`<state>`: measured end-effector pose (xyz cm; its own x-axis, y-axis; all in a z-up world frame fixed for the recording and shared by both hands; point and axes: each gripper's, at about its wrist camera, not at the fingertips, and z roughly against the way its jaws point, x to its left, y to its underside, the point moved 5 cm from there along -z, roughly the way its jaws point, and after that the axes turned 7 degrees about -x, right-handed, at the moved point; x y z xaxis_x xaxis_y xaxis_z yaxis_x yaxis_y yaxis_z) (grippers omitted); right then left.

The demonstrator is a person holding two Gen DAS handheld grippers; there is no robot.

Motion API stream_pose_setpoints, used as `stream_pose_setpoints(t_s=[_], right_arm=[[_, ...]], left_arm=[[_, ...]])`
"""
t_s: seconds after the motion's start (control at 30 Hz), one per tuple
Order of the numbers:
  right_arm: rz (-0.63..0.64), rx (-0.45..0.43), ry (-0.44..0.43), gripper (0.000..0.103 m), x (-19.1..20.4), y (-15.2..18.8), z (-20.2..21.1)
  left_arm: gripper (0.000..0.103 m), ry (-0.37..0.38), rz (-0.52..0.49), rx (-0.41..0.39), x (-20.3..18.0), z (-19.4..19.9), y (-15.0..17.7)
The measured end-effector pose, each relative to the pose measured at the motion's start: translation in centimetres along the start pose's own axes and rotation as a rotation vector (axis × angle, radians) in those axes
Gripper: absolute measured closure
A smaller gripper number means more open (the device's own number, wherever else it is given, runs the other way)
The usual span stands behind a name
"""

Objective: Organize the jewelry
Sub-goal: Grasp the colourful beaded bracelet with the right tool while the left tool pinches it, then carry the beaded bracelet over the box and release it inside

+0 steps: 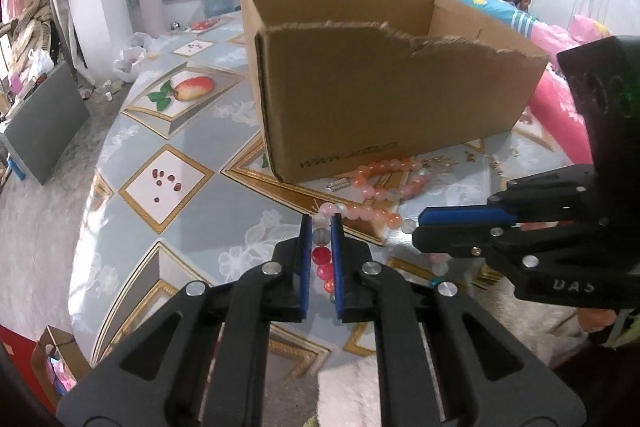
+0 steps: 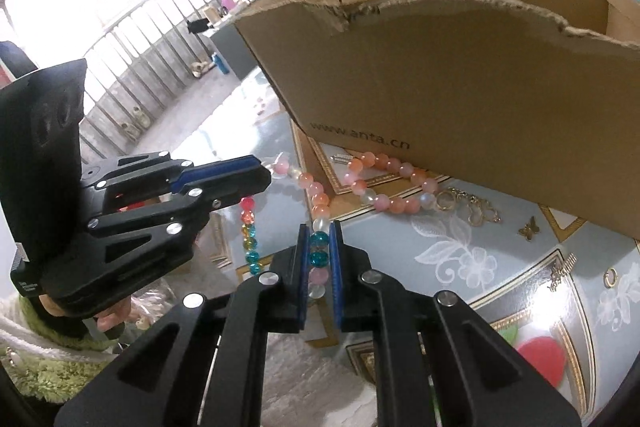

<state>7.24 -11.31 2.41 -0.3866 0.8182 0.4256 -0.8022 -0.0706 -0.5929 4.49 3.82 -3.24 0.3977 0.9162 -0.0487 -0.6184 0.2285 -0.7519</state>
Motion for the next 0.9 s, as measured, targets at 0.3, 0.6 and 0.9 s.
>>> stream_pose_setpoints(t_s=[0.3, 0.6, 0.9], right_arm=[[0.030, -0.100, -0.038, 0.093, 1.2, -0.8, 3.2], [0.126, -0.300, -0.020, 0.093, 1.6, -6.3, 10.3], [0.122, -0.290, -0.022, 0.093, -1.4, -15.6, 9.9]], left_arm=[[0.095, 0.007, -0.013, -0.086, -1.8, 4.4, -1.7], [0.095, 0.093, -0.093, -0.280, -4.1, 8.8, -8.8], [0.095, 0.106, -0.178, -0.340, -4.2, 5.5, -17.8]])
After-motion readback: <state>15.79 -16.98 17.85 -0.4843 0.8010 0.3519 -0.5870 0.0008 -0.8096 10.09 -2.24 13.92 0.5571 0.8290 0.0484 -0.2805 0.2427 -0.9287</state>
